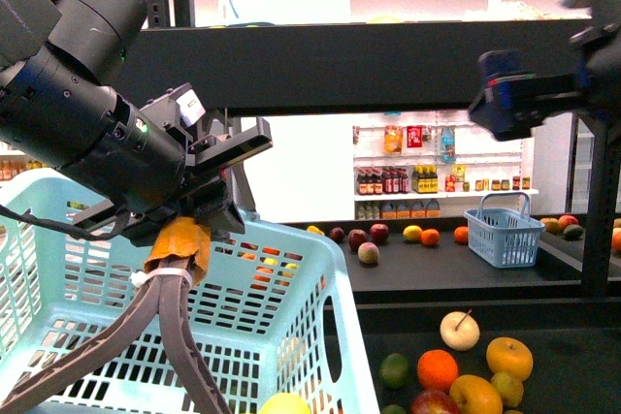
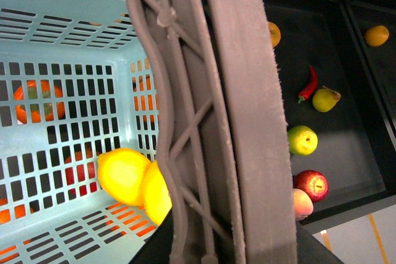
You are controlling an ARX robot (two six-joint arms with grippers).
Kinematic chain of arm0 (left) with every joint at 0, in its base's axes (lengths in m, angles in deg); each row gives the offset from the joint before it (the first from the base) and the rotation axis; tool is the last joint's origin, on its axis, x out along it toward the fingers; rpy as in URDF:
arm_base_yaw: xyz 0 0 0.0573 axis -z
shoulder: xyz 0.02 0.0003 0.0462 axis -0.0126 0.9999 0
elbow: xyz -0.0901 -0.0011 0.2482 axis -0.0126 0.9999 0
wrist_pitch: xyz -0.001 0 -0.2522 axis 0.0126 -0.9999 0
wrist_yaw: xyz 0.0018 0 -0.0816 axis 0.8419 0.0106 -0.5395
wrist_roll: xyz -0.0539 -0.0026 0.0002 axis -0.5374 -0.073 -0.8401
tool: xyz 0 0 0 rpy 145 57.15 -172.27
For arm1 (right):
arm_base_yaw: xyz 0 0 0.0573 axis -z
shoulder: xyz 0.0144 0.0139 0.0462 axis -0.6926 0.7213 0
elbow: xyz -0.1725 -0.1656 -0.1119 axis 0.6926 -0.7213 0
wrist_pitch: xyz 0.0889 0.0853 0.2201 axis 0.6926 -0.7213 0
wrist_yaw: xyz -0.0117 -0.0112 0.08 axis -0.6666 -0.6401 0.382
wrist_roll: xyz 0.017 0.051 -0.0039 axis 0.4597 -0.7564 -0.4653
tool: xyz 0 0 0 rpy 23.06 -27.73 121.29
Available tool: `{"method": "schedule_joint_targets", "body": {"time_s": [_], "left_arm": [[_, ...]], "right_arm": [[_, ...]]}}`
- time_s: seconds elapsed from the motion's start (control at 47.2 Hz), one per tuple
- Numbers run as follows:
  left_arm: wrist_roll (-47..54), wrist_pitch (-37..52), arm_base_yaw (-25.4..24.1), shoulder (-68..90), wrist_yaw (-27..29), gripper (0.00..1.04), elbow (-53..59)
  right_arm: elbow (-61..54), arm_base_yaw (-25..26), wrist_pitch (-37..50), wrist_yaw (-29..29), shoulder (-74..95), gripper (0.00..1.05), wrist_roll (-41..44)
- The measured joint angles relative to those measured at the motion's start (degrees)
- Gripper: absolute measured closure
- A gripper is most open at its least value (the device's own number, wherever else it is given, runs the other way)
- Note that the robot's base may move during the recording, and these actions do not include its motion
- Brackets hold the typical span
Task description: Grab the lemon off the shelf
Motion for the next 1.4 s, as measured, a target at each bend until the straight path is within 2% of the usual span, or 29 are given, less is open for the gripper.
{"method": "schedule_joint_targets", "body": {"time_s": [0.296, 0.317, 0.466, 0.529, 0.571, 0.72, 1.016, 1.058, 1.397], "left_arm": [[0.0, 0.0, 0.0, 0.0, 0.1, 0.89, 0.0], [0.0, 0.0, 0.0, 0.0, 0.1, 0.89, 0.0], [0.0, 0.0, 0.0, 0.0, 0.0, 0.89, 0.0], [0.0, 0.0, 0.0, 0.0, 0.0, 0.89, 0.0], [0.0, 0.0, 0.0, 0.0, 0.0, 0.89, 0.0], [0.0, 0.0, 0.0, 0.0, 0.1, 0.89, 0.0], [0.0, 0.0, -0.1, 0.1, 0.0, 0.89, 0.0], [0.0, 0.0, -0.1, 0.1, 0.0, 0.89, 0.0], [0.0, 0.0, -0.1, 0.2, 0.1, 0.89, 0.0]], "right_arm": [[-22.6, 3.5, 7.0, -1.4, -19.4, 0.08, -3.1], [-31.3, 3.4, 6.8, -4.6, -29.2, 0.08, -4.5], [-40.2, 1.4, 1.3, -10.6, -44.9, 0.09, -7.1], [-42.8, 3.8, -2.9, -5.3, -50.4, 0.18, -7.0], [-44.7, 4.9, -4.5, -3.9, -53.3, 0.23, -7.0], [-53.4, 6.0, -6.4, -2.9, -65.1, 0.50, -7.0], [-59.9, 6.1, -5.3, -3.0, -69.8, 0.99, -7.0], [-60.2, 6.1, -5.3, -3.0, -70.2, 1.03, -6.8], [-63.8, 6.1, -5.6, -3.0, -74.7, 1.02, -7.0]]}}
